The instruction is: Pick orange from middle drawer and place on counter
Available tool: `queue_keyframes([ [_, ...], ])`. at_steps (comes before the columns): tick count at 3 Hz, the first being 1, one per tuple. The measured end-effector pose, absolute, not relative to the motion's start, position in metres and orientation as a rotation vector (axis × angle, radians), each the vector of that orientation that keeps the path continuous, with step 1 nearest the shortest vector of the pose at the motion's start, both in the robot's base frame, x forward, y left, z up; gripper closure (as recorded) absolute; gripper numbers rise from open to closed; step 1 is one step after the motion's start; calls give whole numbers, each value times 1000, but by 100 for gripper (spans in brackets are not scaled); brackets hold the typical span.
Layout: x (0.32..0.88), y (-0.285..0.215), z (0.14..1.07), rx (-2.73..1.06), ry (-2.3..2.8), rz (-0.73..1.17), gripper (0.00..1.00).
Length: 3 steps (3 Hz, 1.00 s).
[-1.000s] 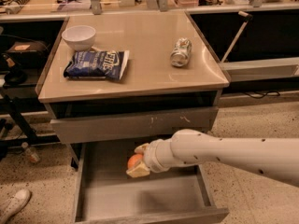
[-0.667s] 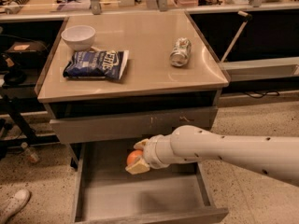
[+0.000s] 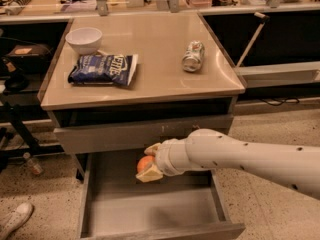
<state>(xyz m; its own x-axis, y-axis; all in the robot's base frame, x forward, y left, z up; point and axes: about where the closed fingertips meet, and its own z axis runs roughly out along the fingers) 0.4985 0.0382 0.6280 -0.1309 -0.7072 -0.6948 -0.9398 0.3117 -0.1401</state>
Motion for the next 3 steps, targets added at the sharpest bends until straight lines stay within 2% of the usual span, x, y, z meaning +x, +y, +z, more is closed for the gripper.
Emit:
queue_keyframes([
  [3, 504, 22, 814, -1561, 1781, 119, 100],
])
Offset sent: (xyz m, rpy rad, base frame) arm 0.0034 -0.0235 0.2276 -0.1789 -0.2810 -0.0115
